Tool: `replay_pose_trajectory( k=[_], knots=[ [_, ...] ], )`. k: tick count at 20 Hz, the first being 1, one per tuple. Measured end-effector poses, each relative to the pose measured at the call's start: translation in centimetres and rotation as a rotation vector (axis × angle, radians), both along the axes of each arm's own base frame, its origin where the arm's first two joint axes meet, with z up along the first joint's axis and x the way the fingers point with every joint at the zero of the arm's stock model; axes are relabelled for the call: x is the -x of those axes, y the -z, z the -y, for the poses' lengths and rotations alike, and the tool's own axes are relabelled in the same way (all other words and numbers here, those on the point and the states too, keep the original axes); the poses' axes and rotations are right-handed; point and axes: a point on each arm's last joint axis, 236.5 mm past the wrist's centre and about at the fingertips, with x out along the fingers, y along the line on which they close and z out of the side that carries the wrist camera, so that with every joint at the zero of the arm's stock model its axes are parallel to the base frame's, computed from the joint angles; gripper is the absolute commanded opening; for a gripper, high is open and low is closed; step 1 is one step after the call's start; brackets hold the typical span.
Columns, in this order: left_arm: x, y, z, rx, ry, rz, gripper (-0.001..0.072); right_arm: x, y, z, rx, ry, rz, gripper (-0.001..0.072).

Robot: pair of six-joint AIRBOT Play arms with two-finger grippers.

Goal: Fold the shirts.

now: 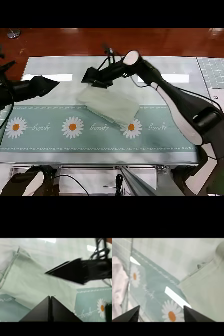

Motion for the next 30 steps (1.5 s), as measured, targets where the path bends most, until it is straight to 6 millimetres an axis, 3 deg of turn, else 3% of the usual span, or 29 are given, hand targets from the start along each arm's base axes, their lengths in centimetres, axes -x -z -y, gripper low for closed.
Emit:
replay_pose_trajectory(
  k=[3, 5, 8, 9, 11, 14, 17, 20, 24, 25, 26, 27, 28, 30],
  knots=[
    [0.1, 1.0, 0.1, -0.005, 0.009, -0.020, 0.0025, -0.2, -5.8, 6.6, 0.042, -0.020, 0.079, 0.0632],
    [0.4, 1.7, 0.1, -0.022, 0.027, -0.033, 0.0025, 0.9, -7.1, 13.1, 0.240, 0.010, 0.155, 0.0632],
    [0.8, 2.6, -0.2, -0.061, 0.044, -0.051, 0.0025, 4.5, -5.2, 23.2, 0.536, 0.218, 0.170, 0.0632],
    [0.9, 2.9, -0.3, -0.074, 0.047, -0.055, 0.0025, 5.9, -3.9, 25.5, 0.572, 0.317, 0.155, 0.0632],
    [1.1, 3.3, -0.5, -0.092, 0.051, -0.063, 0.0025, 8.7, 0.3, 27.7, 0.519, 0.541, 0.083, 0.0632],
    [1.5, 4.5, -0.6, -0.105, 0.056, -0.089, 0.0025, 11.8, 6.9, 27.8, 0.332, 0.780, -0.072, 0.0631],
    [2.2, 6.1, -0.7, -0.106, 0.060, -0.126, 0.0025, 13.3, 11.0, 26.8, 0.267, 0.821, -0.182, 0.0631],
    [2.7, 7.3, -0.6, -0.105, 0.062, -0.156, 0.0025, 13.5, 13.4, 24.7, 0.250, 0.753, -0.264, 0.0631],
    [3.0, 7.8, -0.5, -0.097, 0.062, -0.173, 0.0025, 12.0, 14.8, 21.0, 0.177, 0.661, -0.360, 0.0623],
    [3.1, 7.9, -0.5, -0.095, 0.062, -0.175, 0.0025, 11.7, 14.9, 20.1, 0.159, 0.635, -0.377, 0.0584],
    [3.1, 7.9, -0.5, -0.094, 0.062, -0.176, 0.0025, 11.4, 15.0, 19.1, 0.142, 0.599, -0.390, 0.0369],
    [3.1, 7.9, -0.5, -0.093, 0.062, -0.176, 0.0025, 11.0, 15.2, 18.3, 0.139, 0.560, -0.385, 0.0046],
    [3.1, 8.0, -0.5, -0.093, 0.062, -0.177, 0.0025, 10.5, 14.9, 17.4, 0.126, 0.520, -0.372, 0.0022],
    [3.1, 8.0, -0.5, -0.093, 0.061, -0.177, 0.0025, 8.8, 12.5, 15.3, 0.073, 0.428, -0.302, 0.0022]
  ],
)
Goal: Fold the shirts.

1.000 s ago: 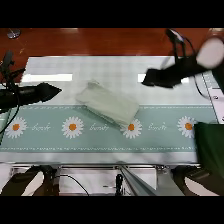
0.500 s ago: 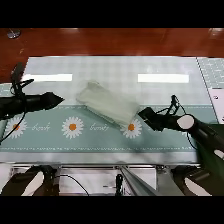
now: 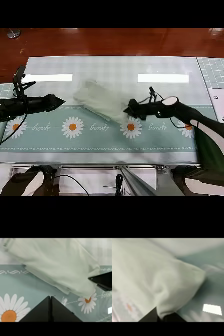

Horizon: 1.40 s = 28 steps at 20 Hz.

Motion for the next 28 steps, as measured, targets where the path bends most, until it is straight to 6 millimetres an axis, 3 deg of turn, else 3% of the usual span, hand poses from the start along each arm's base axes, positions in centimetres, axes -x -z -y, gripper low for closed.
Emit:
replay_pose_trajectory(
  k=[3, 4, 7, 10, 15, 18, 21, 24, 28],
  knots=[
    [0.0, 0.0, 0.0, 0.000, 0.000, 0.000, 0.0026, -3.4, -6.4, -2.6, -0.042, -0.142, 0.172, 0.0021],
    [0.0, 0.0, 0.0, 0.000, 0.000, 0.000, 0.0026, -4.7, -9.4, -3.3, -0.047, -0.188, 0.244, 0.0021],
    [0.1, 0.1, 0.0, 0.000, 0.001, -0.002, 0.0026, -7.6, -17.4, -2.9, 0.037, -0.273, 0.403, 0.0021],
    [0.3, 0.1, 0.2, 0.002, 0.010, -0.012, 0.0026, -9.3, -22.6, 1.4, 0.201, -0.280, 0.469, 0.0021],
    [1.1, 0.3, 0.5, 0.008, 0.036, -0.037, 0.0026, -9.0, -29.1, 12.7, 0.393, -0.140, 0.466, 0.0019],
    [1.6, 0.5, 0.8, 0.013, 0.053, -0.054, 0.0026, -6.4, -30.4, 21.3, 0.519, -0.014, 0.376, 0.0019],
    [1.9, 0.5, 0.9, 0.015, 0.064, -0.065, 0.0026, -2.2, -29.8, 28.7, 0.638, 0.112, 0.233, 0.0019],
    [2.0, 0.5, 1.0, 0.016, 0.067, -0.067, 0.0026, 3.5, -27.9, 33.9, 0.711, 0.244, 0.072, 0.0020],
    [2.0, 0.6, 1.0, 0.016, 0.068, -0.068, 0.0026, 13.3, -24.7, 39.2, 0.814, 0.474, -0.159, 0.0021]
  ],
)
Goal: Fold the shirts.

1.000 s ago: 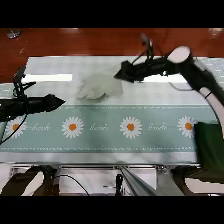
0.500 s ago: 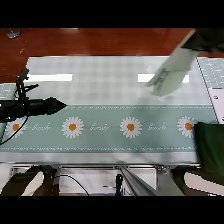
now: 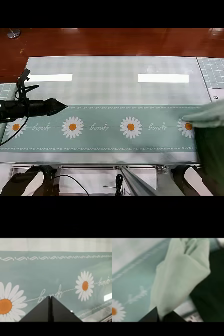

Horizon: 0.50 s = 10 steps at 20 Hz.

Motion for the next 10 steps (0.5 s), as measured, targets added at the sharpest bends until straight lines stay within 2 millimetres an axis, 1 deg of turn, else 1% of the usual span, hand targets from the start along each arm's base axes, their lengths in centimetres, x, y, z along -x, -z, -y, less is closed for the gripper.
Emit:
replay_pose_trajectory(
  k=[1, 2, 3, 4, 5, 6, 8, 9, 10],
  knots=[
    [0.0, 0.0, 0.0, 0.000, 0.000, 0.000, 0.0026, 2.6, 0.7, 1.2, 0.031, 0.078, -0.037, 0.0021],
    [0.0, 0.0, 0.0, 0.000, 0.000, 0.000, 0.0026, 5.6, 1.5, 2.3, 0.070, 0.162, -0.083, 0.0021],
    [0.0, 0.0, 0.0, 0.000, 0.001, 0.000, 0.0026, 8.2, 2.1, 3.0, 0.099, 0.237, -0.126, 0.0022],
    [0.0, 0.0, 0.0, 0.000, 0.001, 0.000, 0.0026, 10.8, 2.9, 3.5, 0.119, 0.314, -0.167, 0.0065],
    [0.0, 0.0, 0.0, 0.000, 0.001, -0.001, 0.0026, 12.8, 3.7, 3.5, 0.127, 0.373, -0.202, 0.0418],
    [0.0, 0.0, 0.0, 0.000, 0.001, -0.001, 0.0026, 14.6, 4.6, 3.4, 0.131, 0.429, -0.242, 0.0627],
    [0.1, 0.0, 0.1, 0.000, 0.004, -0.001, 0.0026, 16.8, 6.2, 3.1, 0.121, 0.499, -0.301, 0.0629],
    [0.1, 0.0, 0.2, -0.001, 0.009, 0.001, 0.0027, 17.3, 6.8, 3.0, 0.110, 0.516, -0.316, 0.0626],
    [0.2, 0.0, 0.2, -0.003, 0.015, 0.003, 0.0027, 17.1, 7.2, 3.2, 0.104, 0.520, -0.311, 0.0595]
  ],
)
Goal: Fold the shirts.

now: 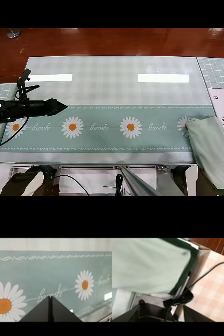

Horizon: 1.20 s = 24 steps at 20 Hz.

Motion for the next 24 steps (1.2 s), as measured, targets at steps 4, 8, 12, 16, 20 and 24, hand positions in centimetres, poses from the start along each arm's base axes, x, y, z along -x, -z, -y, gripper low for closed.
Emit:
replay_pose_trajectory(
  k=[4, 8, 12, 16, 20, 24],
  knots=[
    [-0.8, -0.5, -0.4, -0.019, 0.003, 0.041, 0.0025, -6.9, -0.2, 0.5, -0.041, -0.106, 0.245, 0.0021],
    [-6.1, -6.2, -0.4, -0.016, -0.004, 0.186, 0.0025, -23.7, -5.8, -4.6, -0.125, -0.485, 0.767, 0.0021],
    [-11.3, -13.7, 1.7, -0.054, 0.075, 0.364, 0.0024, -35.5, -8.8, -17.6, -0.203, -0.946, 0.924, 0.0021],
    [-11.7, -8.9, 1.8, -0.220, 0.117, 0.266, 0.0025, -38.6, -0.3, -23.8, -0.123, -1.187, 0.560, 0.0021],
    [-11.3, -2.1, -0.4, -0.342, 0.095, 0.106, 0.0026, -37.0, 8.4, -23.3, -0.067, -1.196, 0.223, 0.0021],
    [-11.2, 0.2, -1.7, -0.387, 0.081, 0.054, 0.0026, -35.9, 11.1, -22.1, -0.018, -1.202, 0.100, 0.0021]
  ],
)
